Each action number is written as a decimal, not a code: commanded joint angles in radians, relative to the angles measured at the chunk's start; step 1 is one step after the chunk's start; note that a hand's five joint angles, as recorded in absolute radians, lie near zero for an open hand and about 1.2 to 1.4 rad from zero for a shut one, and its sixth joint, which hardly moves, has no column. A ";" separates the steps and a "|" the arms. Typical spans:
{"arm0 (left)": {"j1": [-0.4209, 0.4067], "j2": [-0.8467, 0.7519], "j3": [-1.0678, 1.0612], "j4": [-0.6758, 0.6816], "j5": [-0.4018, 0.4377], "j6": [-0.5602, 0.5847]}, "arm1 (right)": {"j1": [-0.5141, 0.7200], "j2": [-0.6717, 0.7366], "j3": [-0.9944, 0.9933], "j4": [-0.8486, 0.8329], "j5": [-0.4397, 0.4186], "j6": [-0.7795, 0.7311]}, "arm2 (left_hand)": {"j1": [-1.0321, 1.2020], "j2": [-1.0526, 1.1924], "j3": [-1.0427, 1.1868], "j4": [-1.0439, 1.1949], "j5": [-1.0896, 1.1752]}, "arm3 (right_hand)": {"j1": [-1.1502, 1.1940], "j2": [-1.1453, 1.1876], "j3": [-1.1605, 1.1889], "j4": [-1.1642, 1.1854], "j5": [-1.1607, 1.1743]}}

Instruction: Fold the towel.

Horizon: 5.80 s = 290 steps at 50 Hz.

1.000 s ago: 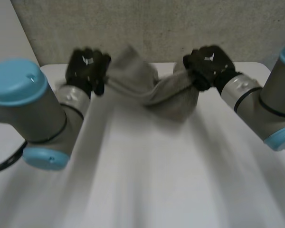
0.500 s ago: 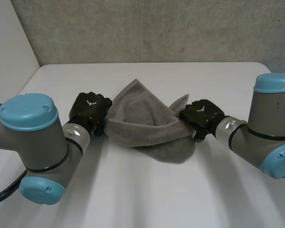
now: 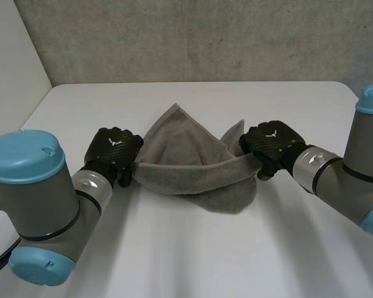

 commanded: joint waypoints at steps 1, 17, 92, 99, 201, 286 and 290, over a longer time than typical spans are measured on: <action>0.002 0.001 0.000 -0.003 0.000 0.002 | 0.000 -0.031 0.029 -0.002 0.006 0.002 | -0.056 -0.116 -0.149 -0.120 -0.265 | 0.636 0.626 0.630 0.630 0.632; 0.048 -0.137 0.404 0.031 0.055 0.074 | 0.015 -0.013 -0.268 -0.355 -0.001 -0.003 | -0.056 -0.116 -0.149 -0.120 -0.265 | 0.638 0.629 0.632 0.632 0.635; 0.141 0.124 -0.204 0.152 0.063 0.157 | -0.170 0.070 0.112 -0.078 0.189 -0.081 | -0.056 -0.116 -0.149 -0.120 -0.265 | 0.102 0.092 0.096 0.096 0.098; 0.141 0.121 -0.217 0.152 0.064 0.157 | -0.181 0.058 0.104 -0.052 0.148 -0.077 | -0.056 -0.116 -0.149 -0.120 -0.265 | 0.638 0.629 0.632 0.632 0.635; 0.251 -0.194 0.697 -0.059 0.150 0.201 | -0.115 0.241 -0.763 -0.031 0.249 -0.334 | -0.056 -0.116 -0.149 -0.120 -0.265 | 0.638 0.629 0.632 0.632 0.635; 0.276 -0.330 0.355 0.003 0.178 0.137 | -0.195 0.319 -0.403 0.055 0.125 -0.313 | -0.056 -0.116 -0.149 -0.120 -0.265 | 0.638 0.629 0.632 0.632 0.635; 0.272 -0.405 0.482 0.006 0.159 0.137 | -0.166 0.374 -0.434 -0.107 0.203 -0.316 | -0.056 -0.116 -0.149 -0.120 -0.265 | 0.638 0.629 0.632 0.632 0.635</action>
